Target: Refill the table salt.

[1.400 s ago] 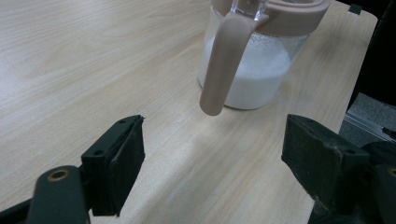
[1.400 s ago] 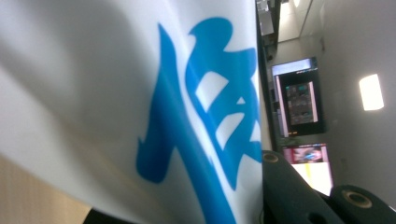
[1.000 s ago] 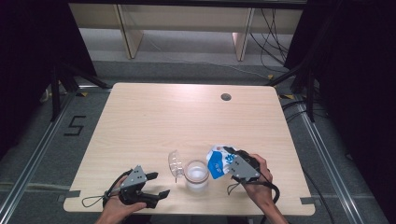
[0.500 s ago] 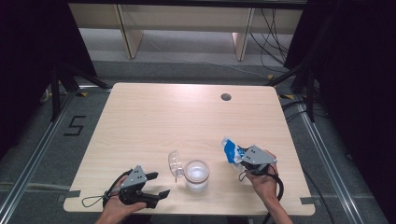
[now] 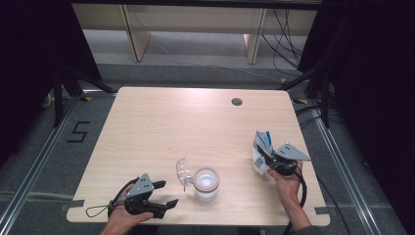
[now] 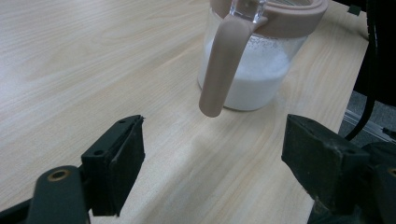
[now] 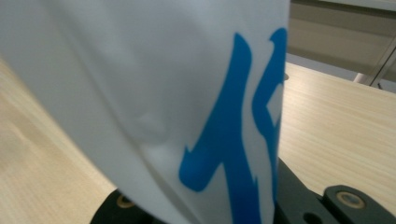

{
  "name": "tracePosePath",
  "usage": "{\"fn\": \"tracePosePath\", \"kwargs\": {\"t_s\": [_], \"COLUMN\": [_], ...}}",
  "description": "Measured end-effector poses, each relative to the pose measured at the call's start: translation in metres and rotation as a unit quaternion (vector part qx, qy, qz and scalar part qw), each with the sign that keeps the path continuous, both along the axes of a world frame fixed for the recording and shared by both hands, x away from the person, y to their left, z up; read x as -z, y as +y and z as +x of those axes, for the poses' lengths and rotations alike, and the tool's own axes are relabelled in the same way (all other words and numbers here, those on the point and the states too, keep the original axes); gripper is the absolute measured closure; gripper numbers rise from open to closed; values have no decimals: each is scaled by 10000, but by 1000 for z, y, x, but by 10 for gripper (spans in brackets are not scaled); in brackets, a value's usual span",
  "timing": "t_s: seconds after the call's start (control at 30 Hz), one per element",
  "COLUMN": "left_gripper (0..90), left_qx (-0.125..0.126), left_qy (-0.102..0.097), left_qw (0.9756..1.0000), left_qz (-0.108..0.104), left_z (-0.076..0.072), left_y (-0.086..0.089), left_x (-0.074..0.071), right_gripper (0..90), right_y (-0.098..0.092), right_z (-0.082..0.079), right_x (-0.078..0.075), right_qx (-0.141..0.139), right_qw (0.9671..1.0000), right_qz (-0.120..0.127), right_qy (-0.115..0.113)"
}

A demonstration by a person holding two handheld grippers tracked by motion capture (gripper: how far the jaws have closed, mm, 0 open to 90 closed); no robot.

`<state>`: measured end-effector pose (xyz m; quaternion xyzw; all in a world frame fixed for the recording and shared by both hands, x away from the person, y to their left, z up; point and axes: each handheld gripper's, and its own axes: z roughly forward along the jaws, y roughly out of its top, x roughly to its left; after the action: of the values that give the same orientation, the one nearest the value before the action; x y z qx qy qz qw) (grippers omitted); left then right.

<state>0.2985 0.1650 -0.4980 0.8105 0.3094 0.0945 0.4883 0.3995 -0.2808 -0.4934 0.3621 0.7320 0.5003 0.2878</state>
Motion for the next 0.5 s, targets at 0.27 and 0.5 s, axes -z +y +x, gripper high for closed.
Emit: {"fn": "tracePosePath", "kwargs": {"t_s": [0.27,0.5], "left_gripper": [207,207], "left_qx": [40,-3], "left_qy": [15,-2], "left_qw": [10000,10000], "left_qz": [-17,-4], "left_z": [1,0], "left_y": [0,0], "left_x": [0,0], "right_gripper": [888,823], "right_y": [-3,-7], "right_z": [5,7], "right_x": [2,4], "right_qx": [164,249], "right_qw": [9999,9997], "right_qz": [21,0], "right_qy": [-18,-55]}}
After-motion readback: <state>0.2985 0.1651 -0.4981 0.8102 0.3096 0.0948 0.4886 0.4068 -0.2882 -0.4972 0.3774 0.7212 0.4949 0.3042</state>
